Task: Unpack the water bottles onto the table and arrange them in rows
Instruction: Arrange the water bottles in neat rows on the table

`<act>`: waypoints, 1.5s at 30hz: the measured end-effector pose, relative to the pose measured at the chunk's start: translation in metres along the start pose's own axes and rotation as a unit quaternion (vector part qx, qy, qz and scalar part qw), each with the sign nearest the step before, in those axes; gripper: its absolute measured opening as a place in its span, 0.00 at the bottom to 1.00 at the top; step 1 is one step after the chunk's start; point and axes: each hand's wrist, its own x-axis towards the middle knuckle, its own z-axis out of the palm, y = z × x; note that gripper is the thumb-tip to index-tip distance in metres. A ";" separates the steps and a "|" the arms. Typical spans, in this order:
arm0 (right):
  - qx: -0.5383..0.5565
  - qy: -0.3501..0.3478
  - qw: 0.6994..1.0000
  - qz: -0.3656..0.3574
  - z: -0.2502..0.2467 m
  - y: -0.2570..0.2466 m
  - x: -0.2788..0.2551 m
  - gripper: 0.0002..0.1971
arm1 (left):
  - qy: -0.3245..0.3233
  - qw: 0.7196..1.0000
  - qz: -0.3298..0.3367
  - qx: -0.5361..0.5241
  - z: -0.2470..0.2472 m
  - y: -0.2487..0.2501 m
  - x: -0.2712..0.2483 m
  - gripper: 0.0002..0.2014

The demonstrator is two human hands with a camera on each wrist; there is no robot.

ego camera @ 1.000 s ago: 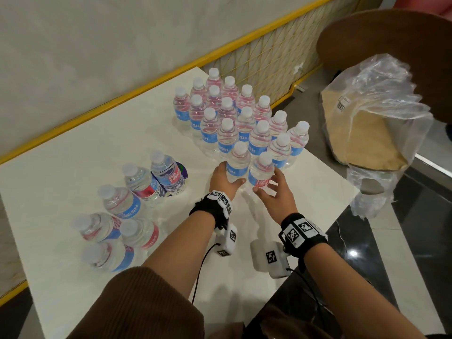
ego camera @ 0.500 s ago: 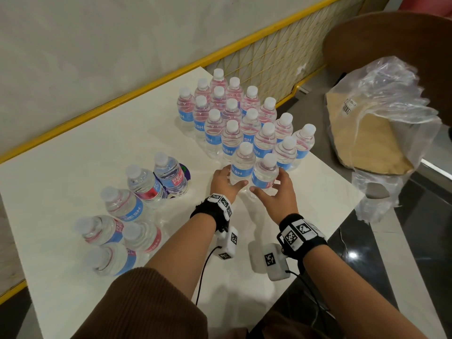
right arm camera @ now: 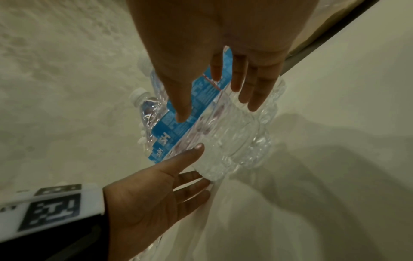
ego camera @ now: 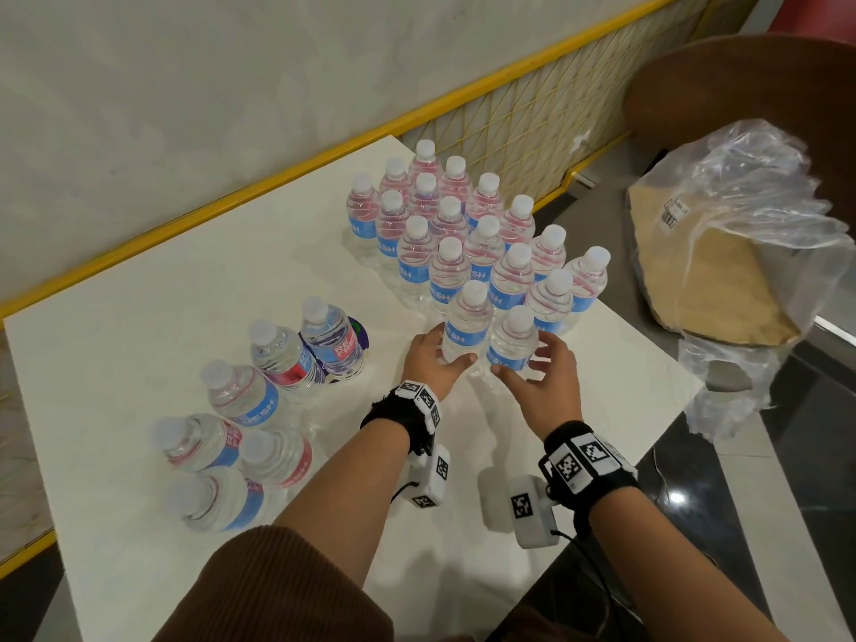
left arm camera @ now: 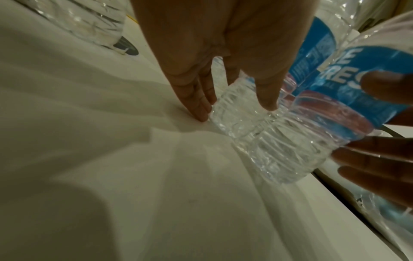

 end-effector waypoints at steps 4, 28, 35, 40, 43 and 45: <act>0.017 0.004 1.000 0.014 0.002 -0.001 -0.002 0.28 | 0.012 0.999 -0.027 -0.022 -0.001 -0.001 0.000 0.37; 0.004 -0.002 0.998 0.061 0.004 0.004 0.001 0.28 | -0.009 0.998 -0.040 0.049 0.007 0.018 0.016 0.29; 0.008 0.010 0.997 0.079 0.007 0.000 0.004 0.26 | -0.004 0.997 -0.048 0.054 0.007 0.021 0.016 0.29; -0.002 0.019 0.996 0.092 0.008 0.003 0.005 0.27 | -0.007 0.997 -0.053 0.061 0.007 0.024 0.014 0.30; -0.004 0.001 0.997 0.076 0.009 0.003 0.003 0.31 | -0.012 0.997 -0.051 0.053 0.007 0.024 0.013 0.33; 0.001 -0.004 0.997 0.075 0.010 0.002 0.003 0.32 | -0.012 0.997 -0.053 0.056 0.006 0.025 0.012 0.32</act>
